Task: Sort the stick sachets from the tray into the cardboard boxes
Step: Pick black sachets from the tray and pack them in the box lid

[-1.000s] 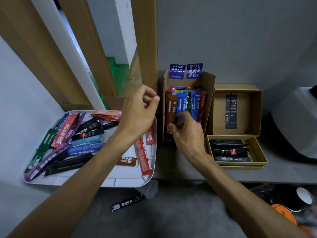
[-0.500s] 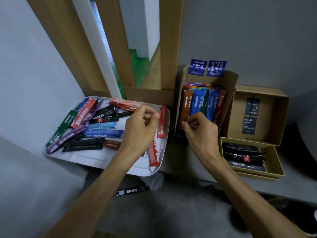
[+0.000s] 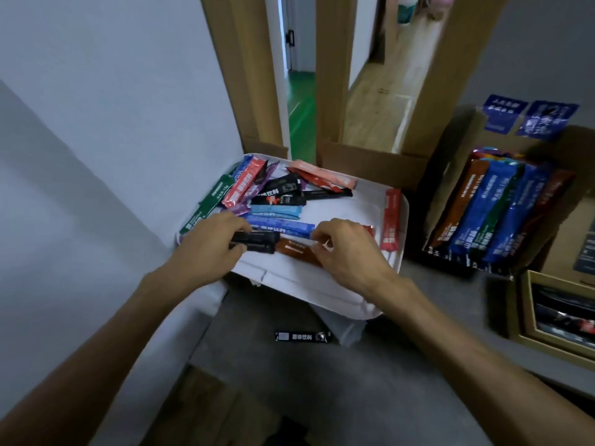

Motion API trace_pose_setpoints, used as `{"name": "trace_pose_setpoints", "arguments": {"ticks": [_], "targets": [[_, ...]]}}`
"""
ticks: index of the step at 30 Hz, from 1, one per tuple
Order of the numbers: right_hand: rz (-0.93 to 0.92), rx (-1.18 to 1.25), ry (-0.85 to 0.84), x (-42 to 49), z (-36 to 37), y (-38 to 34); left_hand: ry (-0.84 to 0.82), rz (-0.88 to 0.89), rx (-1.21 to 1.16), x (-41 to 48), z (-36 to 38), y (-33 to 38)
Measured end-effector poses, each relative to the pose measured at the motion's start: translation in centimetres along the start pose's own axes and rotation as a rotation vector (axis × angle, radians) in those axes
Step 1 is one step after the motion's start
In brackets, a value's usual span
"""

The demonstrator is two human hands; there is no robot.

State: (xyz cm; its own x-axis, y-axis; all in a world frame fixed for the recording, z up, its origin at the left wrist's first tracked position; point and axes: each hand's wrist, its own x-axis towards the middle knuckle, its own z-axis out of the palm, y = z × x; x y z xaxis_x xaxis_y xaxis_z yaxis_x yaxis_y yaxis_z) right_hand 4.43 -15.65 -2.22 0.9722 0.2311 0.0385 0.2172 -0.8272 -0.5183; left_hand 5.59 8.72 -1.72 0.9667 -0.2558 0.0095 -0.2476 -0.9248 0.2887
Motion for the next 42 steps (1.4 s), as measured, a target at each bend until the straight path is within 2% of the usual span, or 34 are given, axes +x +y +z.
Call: {"name": "trace_pose_setpoints", "arguments": {"ticks": [3,5,8,11,15,17,21,24,27,29,32,36,42], "targets": [[0.046,-0.080,-0.041,2.0,1.2,-1.5,0.038,0.036,-0.016,1.2,-0.1,-1.7],[0.047,-0.147,-0.102,2.1,2.0,-1.9,-0.033,0.097,0.061,2.0,0.2,-2.8],[0.076,-0.223,-0.100,1.5,3.0,-2.0,-0.142,0.182,0.144,2.7,0.7,-3.8],[0.124,-0.269,-0.116,1.7,2.8,-2.0,-0.124,0.253,0.101,2.5,1.2,-4.2],[0.162,-0.089,0.114,4.7,1.3,-2.2,-0.088,0.247,-0.016,1.6,1.5,-4.5],[0.169,-0.076,0.141,7.4,0.4,-1.7,-0.073,0.180,-0.098,1.4,1.0,-4.7],[0.159,-0.210,-0.066,11.6,0.2,-0.2,-0.068,0.040,-0.275,1.5,-0.8,-6.0],[0.116,-0.374,-0.118,12.5,1.3,1.1,0.003,-0.066,-0.310,2.3,-1.7,-7.0],[0.140,-0.429,-0.156,12.2,1.0,1.5,0.035,-0.129,-0.317,2.6,-2.1,-7.5],[0.139,-0.444,-0.133,11.7,0.2,1.3,0.010,-0.081,-0.283,2.5,-1.9,-7.8],[0.032,-0.419,-0.075,12.0,-0.8,-0.4,-0.096,0.013,-0.207,2.7,-1.0,-8.0],[-0.043,-0.319,-0.218,13.7,0.4,-2.8,-0.137,0.063,-0.028,3.0,0.2,-7.5],[-0.052,-0.330,-0.373,14.7,1.7,-1.9,-0.156,0.115,0.022,2.9,0.3,-6.8]]}}
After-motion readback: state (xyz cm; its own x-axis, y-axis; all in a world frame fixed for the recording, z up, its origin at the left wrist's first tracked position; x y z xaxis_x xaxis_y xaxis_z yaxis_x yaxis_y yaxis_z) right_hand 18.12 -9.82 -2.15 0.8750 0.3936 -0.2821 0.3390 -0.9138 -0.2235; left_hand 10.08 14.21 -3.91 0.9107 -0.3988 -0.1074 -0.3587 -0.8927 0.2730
